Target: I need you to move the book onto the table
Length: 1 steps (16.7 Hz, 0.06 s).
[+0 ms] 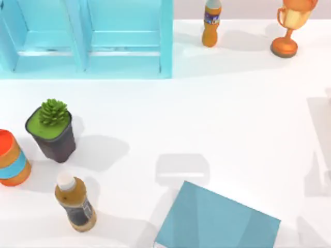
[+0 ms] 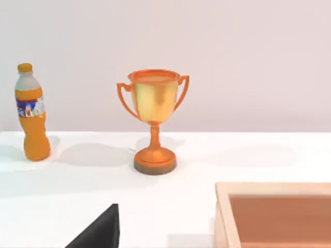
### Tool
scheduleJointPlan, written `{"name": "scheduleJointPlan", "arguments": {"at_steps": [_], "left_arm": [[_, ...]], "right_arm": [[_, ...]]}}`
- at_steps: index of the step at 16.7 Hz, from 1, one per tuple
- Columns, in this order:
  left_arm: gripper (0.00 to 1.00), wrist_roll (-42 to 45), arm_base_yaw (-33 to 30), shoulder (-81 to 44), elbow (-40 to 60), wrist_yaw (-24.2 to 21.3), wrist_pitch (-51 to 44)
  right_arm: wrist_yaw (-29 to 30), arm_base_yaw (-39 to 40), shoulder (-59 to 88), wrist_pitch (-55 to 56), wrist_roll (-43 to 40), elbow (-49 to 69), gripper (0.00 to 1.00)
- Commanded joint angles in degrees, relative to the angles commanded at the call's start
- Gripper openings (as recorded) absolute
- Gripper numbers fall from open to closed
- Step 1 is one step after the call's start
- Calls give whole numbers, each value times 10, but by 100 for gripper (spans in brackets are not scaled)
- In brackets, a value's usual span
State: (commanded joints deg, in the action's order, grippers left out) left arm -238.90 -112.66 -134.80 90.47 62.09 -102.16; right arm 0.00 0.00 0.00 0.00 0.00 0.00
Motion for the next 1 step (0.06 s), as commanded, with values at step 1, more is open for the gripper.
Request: {"name": "scheduleJointPlan", "arguments": {"at_steps": [1], "left_arm": [[100, 0, 0, 0, 0, 0, 0]], "right_arm": [[0, 0, 0, 0, 0, 0, 100]]}}
